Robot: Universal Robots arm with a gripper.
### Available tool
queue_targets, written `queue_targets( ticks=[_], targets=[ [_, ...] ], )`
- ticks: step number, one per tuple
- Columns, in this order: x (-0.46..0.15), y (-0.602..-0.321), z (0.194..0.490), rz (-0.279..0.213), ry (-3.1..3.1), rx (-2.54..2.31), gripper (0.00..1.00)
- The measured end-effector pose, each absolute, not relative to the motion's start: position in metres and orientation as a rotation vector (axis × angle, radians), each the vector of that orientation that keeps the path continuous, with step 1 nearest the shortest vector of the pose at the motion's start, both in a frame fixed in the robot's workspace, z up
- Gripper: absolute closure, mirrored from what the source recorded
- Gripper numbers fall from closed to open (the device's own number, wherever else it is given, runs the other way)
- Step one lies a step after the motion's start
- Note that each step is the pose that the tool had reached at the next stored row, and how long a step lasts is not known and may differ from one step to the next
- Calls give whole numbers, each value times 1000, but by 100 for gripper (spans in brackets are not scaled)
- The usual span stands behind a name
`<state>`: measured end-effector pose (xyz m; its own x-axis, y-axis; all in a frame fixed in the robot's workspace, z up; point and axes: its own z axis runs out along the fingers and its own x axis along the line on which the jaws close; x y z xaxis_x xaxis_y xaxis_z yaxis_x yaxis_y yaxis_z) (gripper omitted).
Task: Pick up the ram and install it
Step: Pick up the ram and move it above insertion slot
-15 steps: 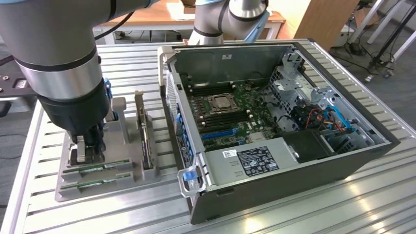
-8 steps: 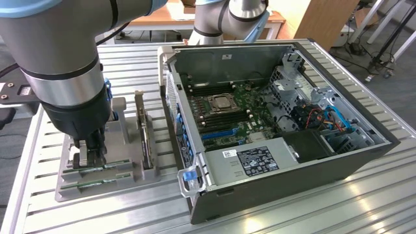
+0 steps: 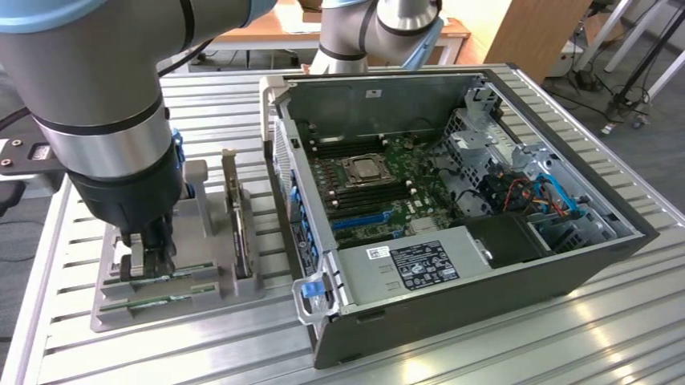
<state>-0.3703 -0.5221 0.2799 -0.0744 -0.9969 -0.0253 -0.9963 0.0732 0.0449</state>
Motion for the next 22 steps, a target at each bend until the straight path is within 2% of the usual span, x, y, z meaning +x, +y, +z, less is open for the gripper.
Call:
queue_targets(
  ticks=[12, 22],
  targets=[
    [-370, -525, 257, -78, -2292, 2129, 70],
    [-370, -525, 251, -78, -2292, 2129, 70]
  ],
)
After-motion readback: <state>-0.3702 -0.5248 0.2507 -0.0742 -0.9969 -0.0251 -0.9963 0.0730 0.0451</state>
